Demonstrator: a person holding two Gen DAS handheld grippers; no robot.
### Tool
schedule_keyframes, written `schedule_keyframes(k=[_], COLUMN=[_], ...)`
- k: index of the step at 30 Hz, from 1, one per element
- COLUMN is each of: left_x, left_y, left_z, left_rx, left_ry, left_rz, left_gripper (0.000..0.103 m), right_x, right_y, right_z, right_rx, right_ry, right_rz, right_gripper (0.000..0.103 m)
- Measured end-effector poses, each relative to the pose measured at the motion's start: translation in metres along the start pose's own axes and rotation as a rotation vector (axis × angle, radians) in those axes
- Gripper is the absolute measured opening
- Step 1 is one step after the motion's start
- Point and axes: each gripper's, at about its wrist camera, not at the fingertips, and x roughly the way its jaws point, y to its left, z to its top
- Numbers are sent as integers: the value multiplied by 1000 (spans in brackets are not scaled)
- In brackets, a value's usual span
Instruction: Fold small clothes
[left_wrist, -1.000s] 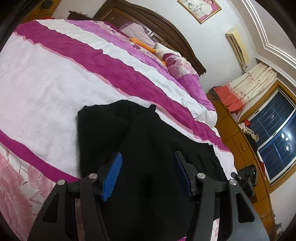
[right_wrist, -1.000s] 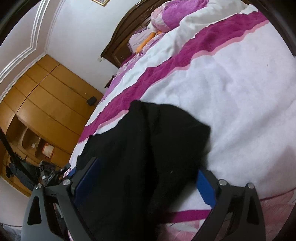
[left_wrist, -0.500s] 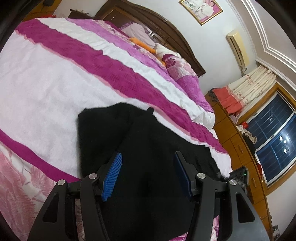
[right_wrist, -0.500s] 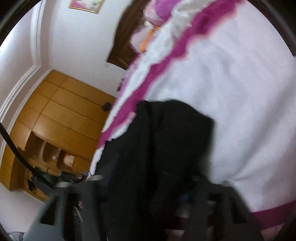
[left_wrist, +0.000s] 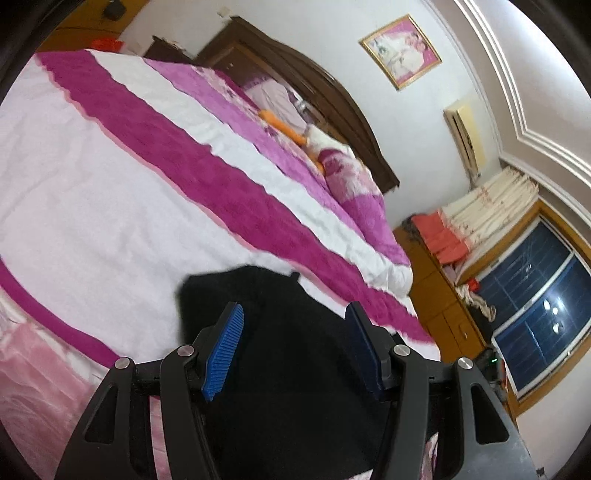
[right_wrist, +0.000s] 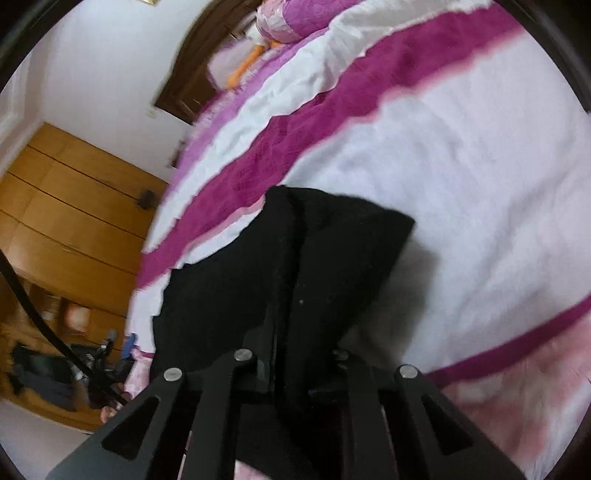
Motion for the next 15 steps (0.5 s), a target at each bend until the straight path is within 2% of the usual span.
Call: schedule_keyframes(k=[6, 11, 15], left_x=[-14, -31, -29], left_y=[27, 44, 59], left_z=[12, 17, 15], left_rx=[-115, -140, -210], left_ry=[-12, -51, -17], left_rz=[25, 63, 54], left_gripper=[40, 40, 40], right_x=[8, 65, 136], right_y=[138, 246, 300], right_z=[9, -7, -31], right_rx=[-131, -196, -238], right_ry=[62, 133, 185], right_rz=[-241, -410, -446], right_gripper=[10, 10, 10])
